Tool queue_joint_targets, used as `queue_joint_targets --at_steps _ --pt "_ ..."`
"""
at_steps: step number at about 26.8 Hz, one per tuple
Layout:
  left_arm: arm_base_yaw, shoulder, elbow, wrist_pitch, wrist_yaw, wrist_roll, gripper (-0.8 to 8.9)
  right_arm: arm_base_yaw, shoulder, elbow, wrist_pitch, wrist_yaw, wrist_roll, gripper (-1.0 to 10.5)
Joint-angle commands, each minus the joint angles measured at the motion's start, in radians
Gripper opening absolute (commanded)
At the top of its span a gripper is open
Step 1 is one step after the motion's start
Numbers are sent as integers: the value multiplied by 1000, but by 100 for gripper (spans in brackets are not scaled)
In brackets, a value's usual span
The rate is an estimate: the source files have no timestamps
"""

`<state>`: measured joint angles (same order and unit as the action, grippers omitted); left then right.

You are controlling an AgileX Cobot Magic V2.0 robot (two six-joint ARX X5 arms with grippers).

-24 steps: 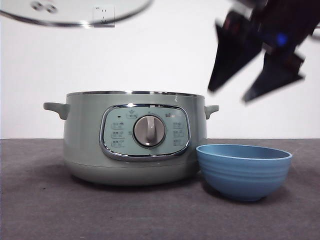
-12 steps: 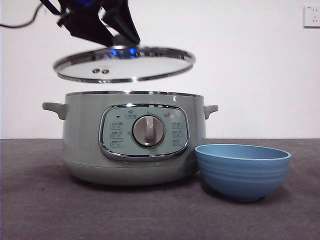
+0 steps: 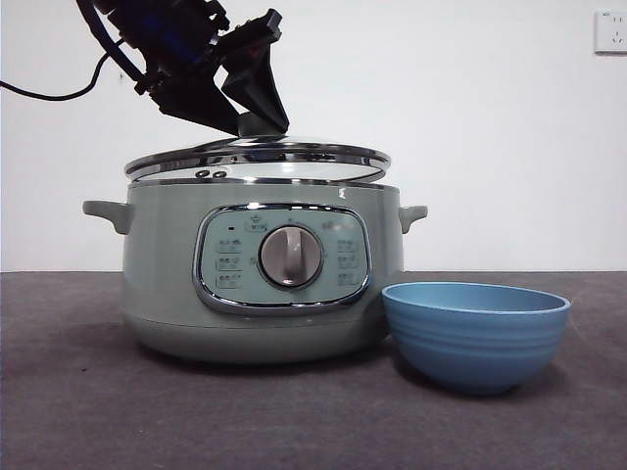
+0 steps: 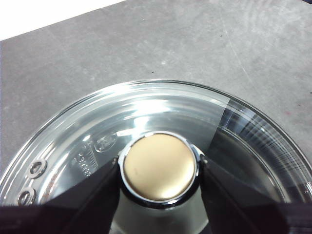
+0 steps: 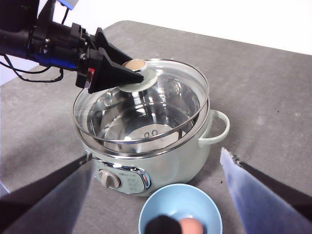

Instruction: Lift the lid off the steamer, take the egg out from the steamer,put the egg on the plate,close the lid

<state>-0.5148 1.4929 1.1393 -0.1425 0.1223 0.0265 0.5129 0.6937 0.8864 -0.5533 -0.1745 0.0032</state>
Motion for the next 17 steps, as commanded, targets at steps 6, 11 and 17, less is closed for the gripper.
queue_joint_targets --at_steps 6,11,17 --pt "-21 -3 10 29 2 3 -8 3 0 1 5 1 7 442" --pt "-37 -3 10 27 -20 3 -8 3 0 1 5 1 7 442" --pt "-41 -3 10 8 -20 3 -8 3 0 1 -3 1 7 442"
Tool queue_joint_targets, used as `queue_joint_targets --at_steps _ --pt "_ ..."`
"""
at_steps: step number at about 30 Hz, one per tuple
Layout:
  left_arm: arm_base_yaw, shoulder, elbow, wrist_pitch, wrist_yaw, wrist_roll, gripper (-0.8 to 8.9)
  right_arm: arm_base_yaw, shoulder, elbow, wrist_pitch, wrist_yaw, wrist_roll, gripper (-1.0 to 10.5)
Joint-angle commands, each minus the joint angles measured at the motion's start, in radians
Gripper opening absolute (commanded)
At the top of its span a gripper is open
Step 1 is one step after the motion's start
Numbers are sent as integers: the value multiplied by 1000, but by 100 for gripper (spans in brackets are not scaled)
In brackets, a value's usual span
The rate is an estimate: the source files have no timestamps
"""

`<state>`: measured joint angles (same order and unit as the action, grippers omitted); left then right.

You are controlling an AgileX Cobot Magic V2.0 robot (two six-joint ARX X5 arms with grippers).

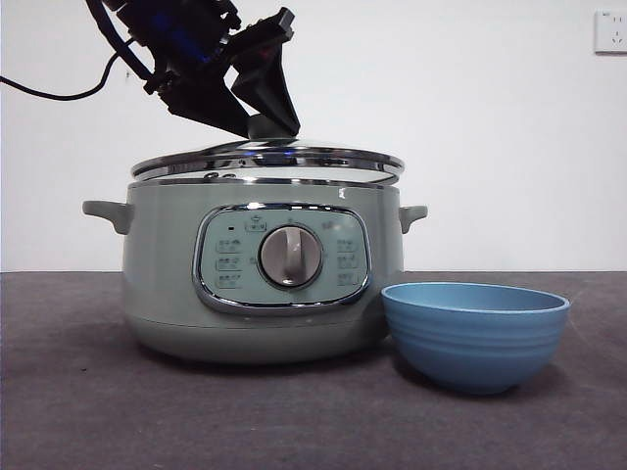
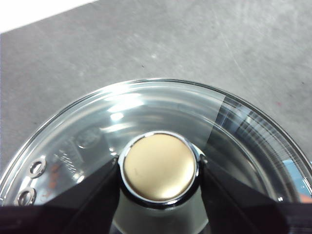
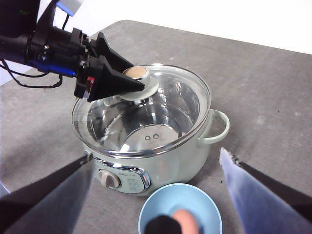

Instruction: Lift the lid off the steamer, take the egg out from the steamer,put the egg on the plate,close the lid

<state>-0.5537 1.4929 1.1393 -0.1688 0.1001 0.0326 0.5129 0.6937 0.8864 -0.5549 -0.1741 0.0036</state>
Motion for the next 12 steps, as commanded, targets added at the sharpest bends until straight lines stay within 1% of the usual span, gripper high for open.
queue_joint_targets --at_steps 1,5,12 --pt "-2 -3 10 31 -1 -3 -8 3 0 1 -4 0 7 442" --pt "-2 -3 10 18 -20 -2 -8 3 0 1 -9 -3 7 442" --pt "-2 19 10 17 -20 -3 -8 3 0 1 -9 -3 7 442"
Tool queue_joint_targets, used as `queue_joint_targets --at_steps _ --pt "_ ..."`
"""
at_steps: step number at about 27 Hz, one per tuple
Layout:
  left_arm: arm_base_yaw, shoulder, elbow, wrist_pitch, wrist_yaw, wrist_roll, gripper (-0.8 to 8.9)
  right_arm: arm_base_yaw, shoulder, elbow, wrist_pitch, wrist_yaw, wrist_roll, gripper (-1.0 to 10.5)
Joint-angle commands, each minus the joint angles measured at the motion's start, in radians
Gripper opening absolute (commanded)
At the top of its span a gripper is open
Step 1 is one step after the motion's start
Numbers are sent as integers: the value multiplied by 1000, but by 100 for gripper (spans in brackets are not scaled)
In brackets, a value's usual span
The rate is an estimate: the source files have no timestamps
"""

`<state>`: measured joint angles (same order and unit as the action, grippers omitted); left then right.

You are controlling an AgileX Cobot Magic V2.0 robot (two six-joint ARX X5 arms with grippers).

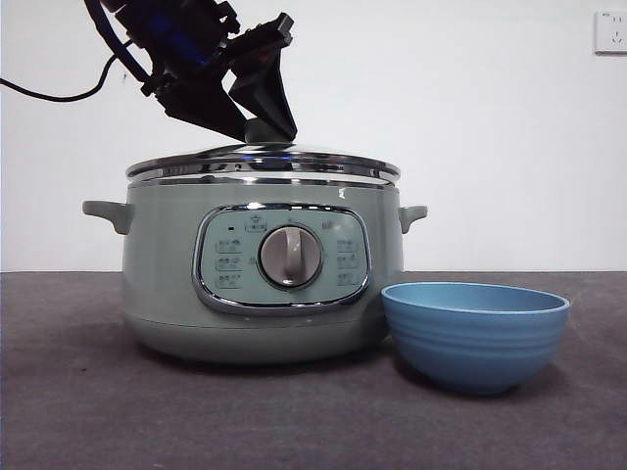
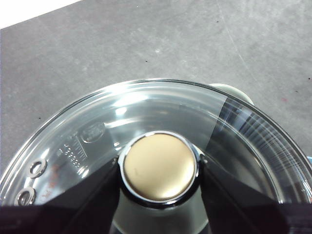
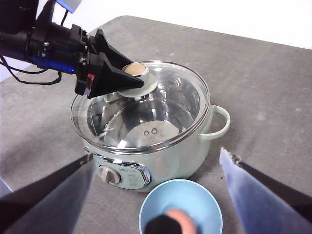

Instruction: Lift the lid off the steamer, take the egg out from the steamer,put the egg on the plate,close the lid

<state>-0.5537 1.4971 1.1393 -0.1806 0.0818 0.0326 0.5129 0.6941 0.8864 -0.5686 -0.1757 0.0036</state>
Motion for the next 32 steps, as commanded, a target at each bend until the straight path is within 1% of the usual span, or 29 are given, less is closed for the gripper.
queue_joint_targets --at_steps 1,10,14,18,23,24,26,27,28,29,31,32 --pt "-2 23 10 29 -2 -3 -9 3 0 1 5 -2 7 442" --pt "-2 63 10 -3 -4 -2 -8 3 -1 1 -24 -2 7 442" --pt "-2 63 10 -24 -56 6 -8 3 -1 1 -28 -2 7 442" --pt "-2 63 10 -24 -62 35 -8 3 0 1 -28 -2 6 442" --pt "-3 63 10 -22 -102 50 -8 3 0 1 -28 -2 6 442" --pt "-3 63 10 -22 -98 49 -8 3 0 1 -27 -2 6 442" --pt "-3 63 10 -26 -51 44 -8 3 0 1 -28 -2 6 442" --pt "-3 63 10 -30 -25 41 1 3 0 1 -28 -2 6 442" --pt "-3 63 10 -32 -21 35 13 3 0 1 -28 -2 6 442" --pt "-3 63 10 -31 -21 22 106 3 0 1 -28 -2 6 442" --pt "-3 63 10 -30 -21 14 440 3 0 1 -32 -2 6 442" --pt "-3 63 10 -31 -21 14 529 3 0 1 -35 -2 6 442"
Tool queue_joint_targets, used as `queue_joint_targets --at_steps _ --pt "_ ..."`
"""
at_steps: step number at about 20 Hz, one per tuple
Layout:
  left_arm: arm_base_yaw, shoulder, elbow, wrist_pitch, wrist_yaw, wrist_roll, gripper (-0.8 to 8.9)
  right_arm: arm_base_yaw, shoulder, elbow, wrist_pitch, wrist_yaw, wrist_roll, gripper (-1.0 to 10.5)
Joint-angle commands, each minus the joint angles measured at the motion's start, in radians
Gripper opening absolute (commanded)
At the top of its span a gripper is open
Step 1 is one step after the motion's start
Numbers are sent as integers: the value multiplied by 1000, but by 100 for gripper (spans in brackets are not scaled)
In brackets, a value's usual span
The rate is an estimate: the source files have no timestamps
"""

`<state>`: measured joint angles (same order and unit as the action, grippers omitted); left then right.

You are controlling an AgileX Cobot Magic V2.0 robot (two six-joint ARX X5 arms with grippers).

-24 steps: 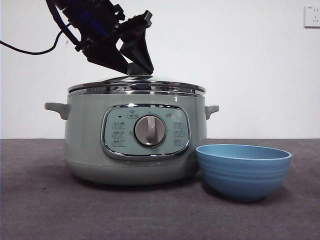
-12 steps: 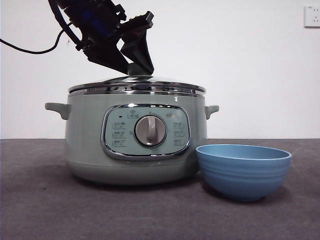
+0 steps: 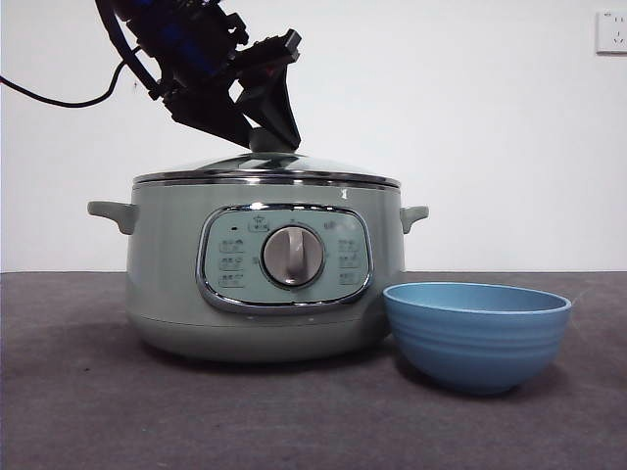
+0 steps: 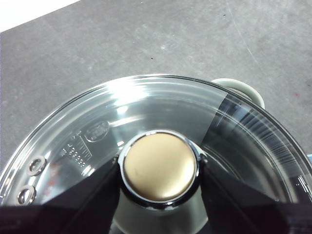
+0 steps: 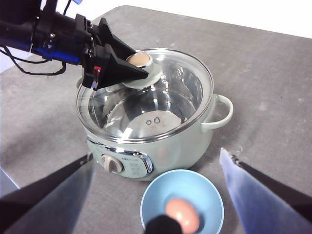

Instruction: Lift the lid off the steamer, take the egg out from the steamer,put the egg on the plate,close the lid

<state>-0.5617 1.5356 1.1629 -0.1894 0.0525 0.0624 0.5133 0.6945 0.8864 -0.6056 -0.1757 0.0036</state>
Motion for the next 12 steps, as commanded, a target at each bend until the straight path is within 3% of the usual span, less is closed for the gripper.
queue_joint_targets --at_steps 1,8,12 --pt "5 21 -13 -26 8 -15 534 3 -1 1 0 -2 6 442" --pt "5 -86 -13 -54 8 -15 534 3 -1 1 -6 -2 6 442" --pt "5 -233 -13 -193 26 -15 534 3 -1 1 -21 -8 6 442"
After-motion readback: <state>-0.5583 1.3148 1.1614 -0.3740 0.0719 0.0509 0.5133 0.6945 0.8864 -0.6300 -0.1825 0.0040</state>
